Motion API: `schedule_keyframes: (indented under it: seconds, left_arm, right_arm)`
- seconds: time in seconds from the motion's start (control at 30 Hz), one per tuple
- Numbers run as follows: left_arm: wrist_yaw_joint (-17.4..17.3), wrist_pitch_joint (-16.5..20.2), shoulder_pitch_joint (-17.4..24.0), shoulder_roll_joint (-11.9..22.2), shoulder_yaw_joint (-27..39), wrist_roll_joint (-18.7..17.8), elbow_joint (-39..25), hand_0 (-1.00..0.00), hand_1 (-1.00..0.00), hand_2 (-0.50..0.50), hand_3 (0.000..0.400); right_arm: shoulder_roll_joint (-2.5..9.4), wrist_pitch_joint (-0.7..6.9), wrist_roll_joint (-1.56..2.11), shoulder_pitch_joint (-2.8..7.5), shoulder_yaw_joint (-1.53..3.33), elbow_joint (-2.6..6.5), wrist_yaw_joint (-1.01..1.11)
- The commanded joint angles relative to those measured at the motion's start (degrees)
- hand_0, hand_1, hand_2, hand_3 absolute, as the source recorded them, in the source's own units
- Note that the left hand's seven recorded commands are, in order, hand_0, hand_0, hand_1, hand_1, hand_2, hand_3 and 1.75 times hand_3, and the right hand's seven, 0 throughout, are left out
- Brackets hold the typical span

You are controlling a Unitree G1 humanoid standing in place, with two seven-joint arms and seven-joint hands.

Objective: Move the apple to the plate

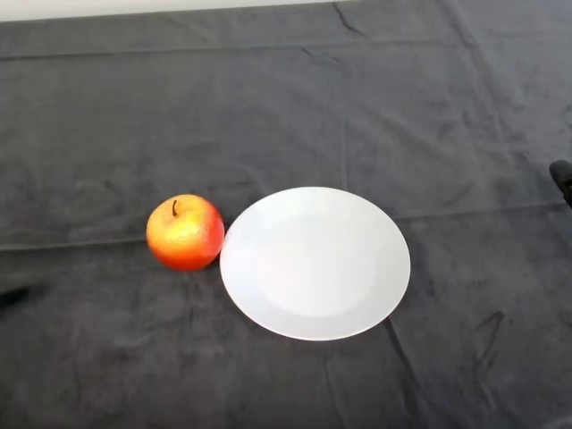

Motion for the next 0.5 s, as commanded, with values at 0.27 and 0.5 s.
schedule_keyframes:
  seconds: [0.27, 0.5]
  left_arm:
    - [0.76, 1.08, 1.31, -0.15, -3.59, 2.75, -1.57, 0.00, 0.00, 0.00, 0.000]
    - [-0.46, 6.57, -6.30, 1.52, -4.87, 3.16, -6.46, 0.00, 0.00, 0.00, 0.000]
  right_arm:
    - [-1.45, -0.41, -0.12, -1.19, -0.53, -0.75, 0.33]
    - [-1.43, -0.41, -0.11, -1.17, -0.53, -0.81, 0.30]
